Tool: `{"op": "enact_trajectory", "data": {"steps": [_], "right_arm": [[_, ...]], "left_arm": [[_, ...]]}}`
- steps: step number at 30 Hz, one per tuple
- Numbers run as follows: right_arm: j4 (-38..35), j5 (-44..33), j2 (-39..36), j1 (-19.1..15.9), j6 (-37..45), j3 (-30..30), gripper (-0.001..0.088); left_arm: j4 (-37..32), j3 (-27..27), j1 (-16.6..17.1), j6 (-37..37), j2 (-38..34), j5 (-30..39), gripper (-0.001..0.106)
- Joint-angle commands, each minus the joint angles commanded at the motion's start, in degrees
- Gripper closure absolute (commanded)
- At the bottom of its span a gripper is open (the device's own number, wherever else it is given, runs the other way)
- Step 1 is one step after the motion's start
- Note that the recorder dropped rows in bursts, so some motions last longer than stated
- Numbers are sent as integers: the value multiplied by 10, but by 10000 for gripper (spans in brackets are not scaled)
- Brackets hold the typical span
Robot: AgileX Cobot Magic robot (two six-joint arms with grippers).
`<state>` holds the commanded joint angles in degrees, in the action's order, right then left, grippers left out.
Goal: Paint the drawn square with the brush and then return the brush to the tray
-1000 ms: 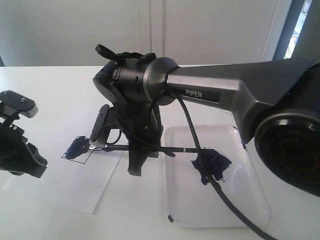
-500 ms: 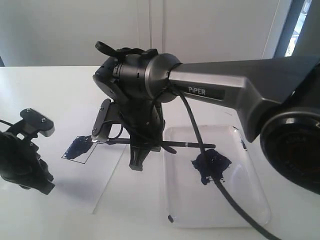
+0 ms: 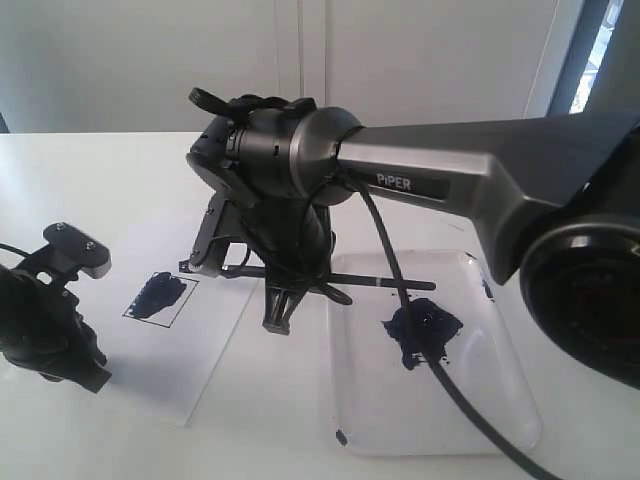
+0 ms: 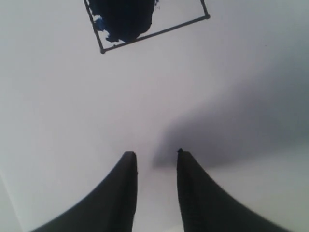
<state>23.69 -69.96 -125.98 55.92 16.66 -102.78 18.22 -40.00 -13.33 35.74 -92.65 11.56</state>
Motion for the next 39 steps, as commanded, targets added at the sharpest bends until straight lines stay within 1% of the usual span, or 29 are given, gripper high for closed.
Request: {"op": "enact_trajectory", "data": {"steps": [8,39], "right_arm": [[-1,0,-15,0,0,0,868],[-6,0,-15,0,0,0,868]], "left_arm": [[0,0,0,0,0,0,710],[0,0,0,0,0,3,710]]}}
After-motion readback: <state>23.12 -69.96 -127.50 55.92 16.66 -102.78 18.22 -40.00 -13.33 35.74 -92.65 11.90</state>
